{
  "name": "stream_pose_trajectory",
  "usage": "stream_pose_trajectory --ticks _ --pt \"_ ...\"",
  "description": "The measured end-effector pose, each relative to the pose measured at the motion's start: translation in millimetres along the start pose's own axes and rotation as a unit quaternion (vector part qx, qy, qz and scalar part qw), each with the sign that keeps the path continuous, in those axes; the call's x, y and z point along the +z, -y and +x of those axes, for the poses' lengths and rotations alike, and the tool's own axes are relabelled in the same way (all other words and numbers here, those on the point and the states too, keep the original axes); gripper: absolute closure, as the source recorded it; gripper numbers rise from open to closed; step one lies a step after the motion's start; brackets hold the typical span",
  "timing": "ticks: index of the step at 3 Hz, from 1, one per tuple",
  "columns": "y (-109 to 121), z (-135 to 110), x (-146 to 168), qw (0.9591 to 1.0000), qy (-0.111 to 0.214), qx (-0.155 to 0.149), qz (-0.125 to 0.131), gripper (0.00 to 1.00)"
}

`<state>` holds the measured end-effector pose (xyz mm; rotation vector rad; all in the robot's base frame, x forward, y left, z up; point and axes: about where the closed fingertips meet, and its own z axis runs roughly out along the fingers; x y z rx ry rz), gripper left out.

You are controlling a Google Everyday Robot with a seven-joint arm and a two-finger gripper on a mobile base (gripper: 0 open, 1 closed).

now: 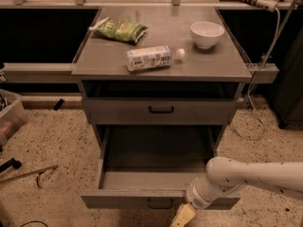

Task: Open middle drawer

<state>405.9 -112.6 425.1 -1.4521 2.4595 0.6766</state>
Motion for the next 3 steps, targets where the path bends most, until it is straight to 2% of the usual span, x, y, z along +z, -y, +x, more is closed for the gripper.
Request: stream_pose_trajectory --ticks 1,2,3 --pt "-29.5 17.7 -12.1 0.9989 -0.006 0.046 0.005 0.00" --pt "-29.6 17.8 -12.0 0.9989 -0.006 0.045 0.005 0.00" --pt "-39.8 24.8 -10.4 0.9991 -0.008 0.036 -0.019 0.00"
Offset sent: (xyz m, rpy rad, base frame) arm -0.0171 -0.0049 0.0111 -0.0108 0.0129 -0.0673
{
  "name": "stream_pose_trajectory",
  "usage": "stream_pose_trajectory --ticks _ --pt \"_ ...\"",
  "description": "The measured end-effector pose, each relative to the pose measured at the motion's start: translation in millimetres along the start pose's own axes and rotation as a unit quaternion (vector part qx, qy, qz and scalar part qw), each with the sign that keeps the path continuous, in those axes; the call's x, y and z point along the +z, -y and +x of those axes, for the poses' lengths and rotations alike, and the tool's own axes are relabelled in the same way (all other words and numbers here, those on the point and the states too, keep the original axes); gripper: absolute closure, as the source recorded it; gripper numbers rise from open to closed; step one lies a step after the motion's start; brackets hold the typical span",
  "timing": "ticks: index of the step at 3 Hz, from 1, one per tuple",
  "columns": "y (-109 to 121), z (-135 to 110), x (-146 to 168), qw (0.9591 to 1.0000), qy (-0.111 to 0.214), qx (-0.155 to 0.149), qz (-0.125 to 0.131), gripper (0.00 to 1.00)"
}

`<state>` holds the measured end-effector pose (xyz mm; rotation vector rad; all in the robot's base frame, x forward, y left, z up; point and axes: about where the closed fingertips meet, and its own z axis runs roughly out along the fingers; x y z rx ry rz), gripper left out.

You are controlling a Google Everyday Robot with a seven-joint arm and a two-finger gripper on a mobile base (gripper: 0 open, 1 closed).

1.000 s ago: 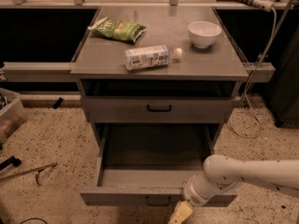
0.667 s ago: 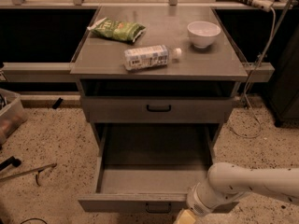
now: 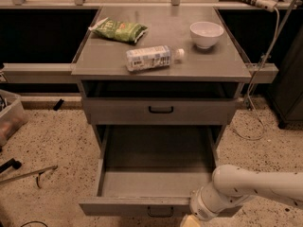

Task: Open middle drawer

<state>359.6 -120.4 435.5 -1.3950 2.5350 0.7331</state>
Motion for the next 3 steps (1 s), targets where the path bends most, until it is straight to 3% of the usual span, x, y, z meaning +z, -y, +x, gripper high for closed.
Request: stream_pose_trajectory --ticks 2,3 --pt "-38.7 19.0 -3.1 0.9989 0.006 0.003 -0.047 0.00" --pt "-38.7 19.0 -3.1 0.9989 0.006 0.003 -0.047 0.00"
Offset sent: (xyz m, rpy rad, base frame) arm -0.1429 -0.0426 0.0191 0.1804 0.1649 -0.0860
